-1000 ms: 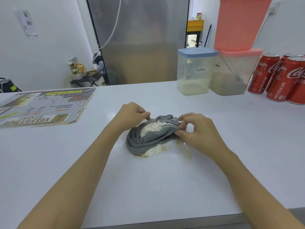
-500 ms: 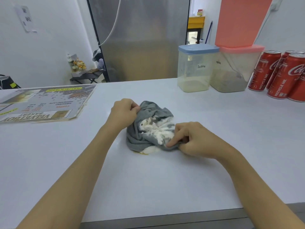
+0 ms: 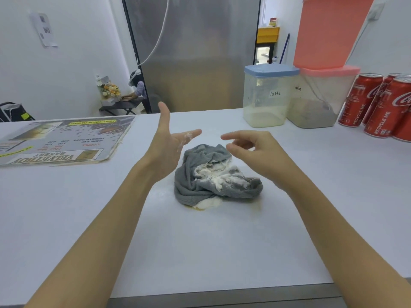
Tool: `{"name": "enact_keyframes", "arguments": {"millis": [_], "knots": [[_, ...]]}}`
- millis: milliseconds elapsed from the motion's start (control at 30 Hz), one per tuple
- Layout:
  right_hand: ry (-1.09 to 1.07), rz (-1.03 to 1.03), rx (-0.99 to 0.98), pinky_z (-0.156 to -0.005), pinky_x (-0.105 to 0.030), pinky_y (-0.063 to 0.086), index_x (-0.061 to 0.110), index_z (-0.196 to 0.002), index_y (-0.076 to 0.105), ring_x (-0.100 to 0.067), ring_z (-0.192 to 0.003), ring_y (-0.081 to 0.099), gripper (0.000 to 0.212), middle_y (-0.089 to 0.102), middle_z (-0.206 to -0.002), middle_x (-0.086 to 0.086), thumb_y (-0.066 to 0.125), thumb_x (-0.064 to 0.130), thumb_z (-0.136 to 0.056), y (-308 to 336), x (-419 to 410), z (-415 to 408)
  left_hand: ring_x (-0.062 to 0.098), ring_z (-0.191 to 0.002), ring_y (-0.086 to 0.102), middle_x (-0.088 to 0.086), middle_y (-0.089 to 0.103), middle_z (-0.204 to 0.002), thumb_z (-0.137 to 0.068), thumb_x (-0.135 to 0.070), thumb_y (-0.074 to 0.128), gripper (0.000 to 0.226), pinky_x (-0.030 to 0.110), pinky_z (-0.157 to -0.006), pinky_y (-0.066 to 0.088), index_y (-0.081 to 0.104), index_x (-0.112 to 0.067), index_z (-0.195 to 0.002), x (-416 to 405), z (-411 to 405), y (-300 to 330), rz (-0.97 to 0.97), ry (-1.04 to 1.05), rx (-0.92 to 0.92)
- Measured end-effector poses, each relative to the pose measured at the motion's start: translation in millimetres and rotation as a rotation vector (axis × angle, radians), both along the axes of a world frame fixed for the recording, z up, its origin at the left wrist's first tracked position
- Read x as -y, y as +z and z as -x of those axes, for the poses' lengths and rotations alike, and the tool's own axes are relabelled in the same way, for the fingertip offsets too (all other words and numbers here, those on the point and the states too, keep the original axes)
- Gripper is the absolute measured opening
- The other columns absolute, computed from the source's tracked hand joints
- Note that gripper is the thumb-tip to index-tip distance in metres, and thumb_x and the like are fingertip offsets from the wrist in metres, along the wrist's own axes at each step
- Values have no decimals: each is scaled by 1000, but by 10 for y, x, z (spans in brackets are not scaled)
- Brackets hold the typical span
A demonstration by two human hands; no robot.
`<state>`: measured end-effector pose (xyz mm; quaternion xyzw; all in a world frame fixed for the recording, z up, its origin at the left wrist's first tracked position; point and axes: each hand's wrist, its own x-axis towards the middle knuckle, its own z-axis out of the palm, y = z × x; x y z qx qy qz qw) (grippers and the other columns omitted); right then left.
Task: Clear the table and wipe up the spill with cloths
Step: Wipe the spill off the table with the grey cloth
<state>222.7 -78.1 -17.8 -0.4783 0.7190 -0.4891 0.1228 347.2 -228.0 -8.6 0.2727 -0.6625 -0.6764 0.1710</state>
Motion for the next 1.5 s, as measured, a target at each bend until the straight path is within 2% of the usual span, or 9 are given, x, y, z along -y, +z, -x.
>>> {"name": "enact_keyframes", "arguments": {"millis": [100,300,467,667,800,933,1000,1300,1500], "knots": [[24,-68,-132,-83,-15,41,34,-134,49,-10,-96,52,40,56,-108,0,47,19,-97,39,151,-76,7,-145,2,-12,27,-153,-75,-80,-9,98,44,-115,-10,27,-25,-148,-45,28,-62,88,25,94],[134,-411,-563,-113,-46,7,54,-142,-7,-26,-145,-6,75,-5,-158,-5,32,8,-97,-199,454,-296,14,-146,9,-1,17,-157,-73,-84,-8,107,35,-116,8,22,-14,-149,-140,91,-67,-107,-14,32],[56,-620,-621,-114,-53,-6,48,-146,4,-30,-143,-22,74,-23,-157,0,33,5,-93,-167,478,-126,14,-145,13,0,24,-154,-75,-81,-8,108,35,-117,5,30,-9,-146,-110,47,-102,-99,-19,-1],[-118,-527,-409,-113,-53,4,44,-144,27,-33,-145,-3,56,4,-159,-4,33,12,-98,-127,545,39,20,-146,8,-6,30,-152,-83,-73,38,77,46,-118,2,32,-29,-146,159,22,-227,439,53,423],[-85,-560,-411,-110,-53,9,43,-129,50,-32,-142,12,38,25,-152,-4,44,22,-98,-275,647,80,34,-126,40,5,64,-102,-83,-55,58,37,49,-112,14,69,-22,-95,209,36,-375,917,184,696],[-179,-396,-411,-101,-46,20,31,-101,69,-24,-122,42,18,53,-119,3,59,22,-90,-338,643,127,20,-91,58,3,69,-86,-80,-41,70,27,32,-82,46,75,-15,-87,154,22,-284,843,304,469],[-247,-287,-389,-105,-45,18,31,-99,72,-21,-124,40,15,52,-127,4,60,26,-90,-299,611,158,15,-70,54,3,62,-67,-82,-35,70,28,24,-59,40,74,-8,-83,144,-1,-279,736,360,370],[-308,-296,-347,-100,-41,24,32,-124,58,-21,-126,40,33,48,-135,3,58,30,-91,-171,409,173,22,-92,65,5,71,-89,-90,-26,55,18,34,-82,49,66,-12,-89,181,-70,-292,837,489,433],[-31,-321,-255,-94,-34,36,27,-69,71,-8,-97,52,23,61,-95,7,79,49,-65,63,-252,-223,21,-75,56,5,63,-81,-81,-46,67,33,27,-66,44,68,-13,-82,34,-275,-270,780,296,586]]}}
